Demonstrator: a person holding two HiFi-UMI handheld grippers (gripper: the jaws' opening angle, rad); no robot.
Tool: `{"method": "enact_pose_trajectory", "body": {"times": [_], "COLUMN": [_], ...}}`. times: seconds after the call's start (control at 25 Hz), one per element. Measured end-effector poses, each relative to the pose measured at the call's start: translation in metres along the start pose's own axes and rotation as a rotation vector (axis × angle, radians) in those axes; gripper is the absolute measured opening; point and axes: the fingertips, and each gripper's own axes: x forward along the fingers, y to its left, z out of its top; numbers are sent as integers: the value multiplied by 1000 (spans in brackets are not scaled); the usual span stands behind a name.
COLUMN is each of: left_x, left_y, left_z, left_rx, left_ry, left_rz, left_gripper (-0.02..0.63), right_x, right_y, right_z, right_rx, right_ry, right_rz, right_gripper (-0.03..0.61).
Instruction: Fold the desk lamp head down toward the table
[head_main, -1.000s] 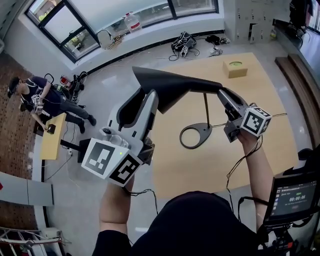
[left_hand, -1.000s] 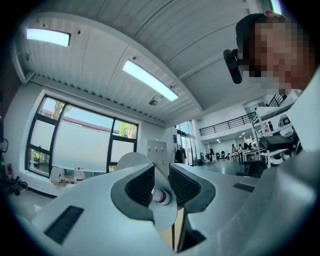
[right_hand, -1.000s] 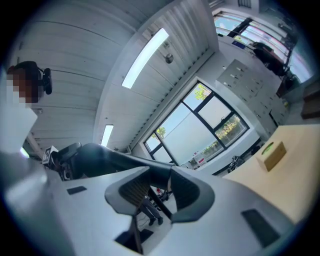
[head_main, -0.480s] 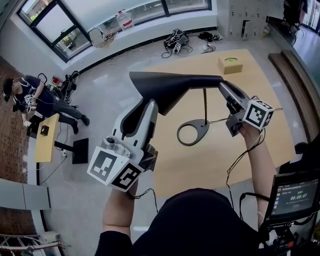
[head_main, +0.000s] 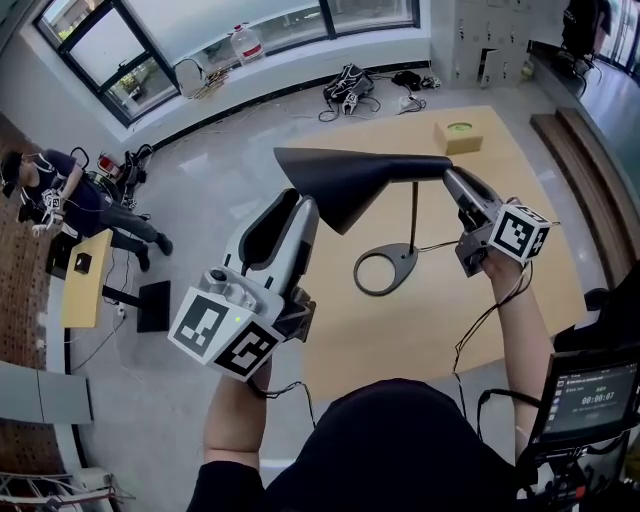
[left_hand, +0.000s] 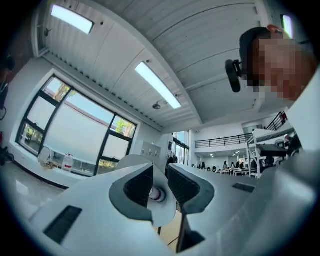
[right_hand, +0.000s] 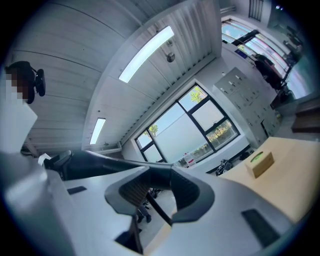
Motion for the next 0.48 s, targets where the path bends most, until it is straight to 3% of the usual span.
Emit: {"method": "enact_pose_trajectory", "body": {"times": [0.2, 0.48], "left_x": [14, 21], "left_y": [4, 4], "left_z": [2, -8], "left_rx": [-158, -247], "left_ry": [51, 98], "left_rz": [-45, -66], "left_gripper": [81, 81], "right_x": [-4, -5], "right_y": [-7, -11], "right_z": [3, 4], "right_rx": [0, -13], "right_ry": [-12, -9], "right_rz": [-30, -44], "right_gripper": [133, 133]}}
